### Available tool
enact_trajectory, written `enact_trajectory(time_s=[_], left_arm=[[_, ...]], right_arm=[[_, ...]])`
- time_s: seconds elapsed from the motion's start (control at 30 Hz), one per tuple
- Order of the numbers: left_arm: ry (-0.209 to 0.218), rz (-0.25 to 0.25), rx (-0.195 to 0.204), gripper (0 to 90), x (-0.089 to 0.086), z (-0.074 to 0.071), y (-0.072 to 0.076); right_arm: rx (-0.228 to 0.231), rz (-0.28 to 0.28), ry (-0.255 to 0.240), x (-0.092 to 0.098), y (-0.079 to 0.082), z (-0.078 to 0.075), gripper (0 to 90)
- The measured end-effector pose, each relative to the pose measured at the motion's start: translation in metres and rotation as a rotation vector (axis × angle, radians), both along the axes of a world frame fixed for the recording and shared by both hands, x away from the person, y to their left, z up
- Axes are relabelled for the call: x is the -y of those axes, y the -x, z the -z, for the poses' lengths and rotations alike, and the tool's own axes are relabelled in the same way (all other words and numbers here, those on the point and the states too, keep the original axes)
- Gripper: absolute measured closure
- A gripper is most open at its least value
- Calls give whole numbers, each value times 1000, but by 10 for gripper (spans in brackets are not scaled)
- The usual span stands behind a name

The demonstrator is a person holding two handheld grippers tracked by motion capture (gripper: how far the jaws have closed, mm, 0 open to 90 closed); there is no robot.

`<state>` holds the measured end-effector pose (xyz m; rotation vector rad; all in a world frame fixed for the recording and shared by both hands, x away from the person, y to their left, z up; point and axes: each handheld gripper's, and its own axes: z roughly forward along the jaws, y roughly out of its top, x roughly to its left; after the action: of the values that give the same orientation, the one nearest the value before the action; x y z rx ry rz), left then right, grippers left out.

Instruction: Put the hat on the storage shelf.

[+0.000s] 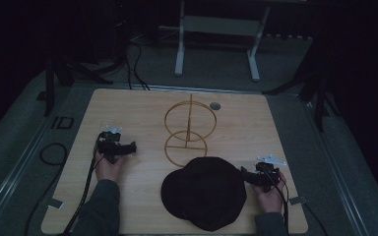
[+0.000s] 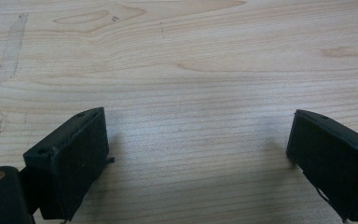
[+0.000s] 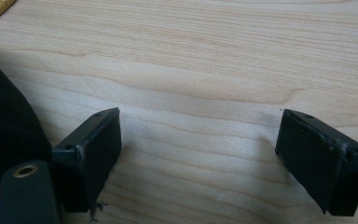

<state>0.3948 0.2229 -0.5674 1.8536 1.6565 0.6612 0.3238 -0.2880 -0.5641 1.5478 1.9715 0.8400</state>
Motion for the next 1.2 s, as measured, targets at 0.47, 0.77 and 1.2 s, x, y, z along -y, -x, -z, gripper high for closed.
enact_trajectory(time_s=[0.47, 0.77, 1.2], left_arm=[[0, -1, 1, 54, 0, 0, 0], [0, -1, 1, 54, 0, 0, 0], [-1, 0, 0, 53, 0, 0, 0]], right_arm=[[0, 2, 0, 0, 0, 0, 141], [-10, -13, 5, -4, 3, -4, 307], [-69, -104, 143, -14, 3, -29, 475]])
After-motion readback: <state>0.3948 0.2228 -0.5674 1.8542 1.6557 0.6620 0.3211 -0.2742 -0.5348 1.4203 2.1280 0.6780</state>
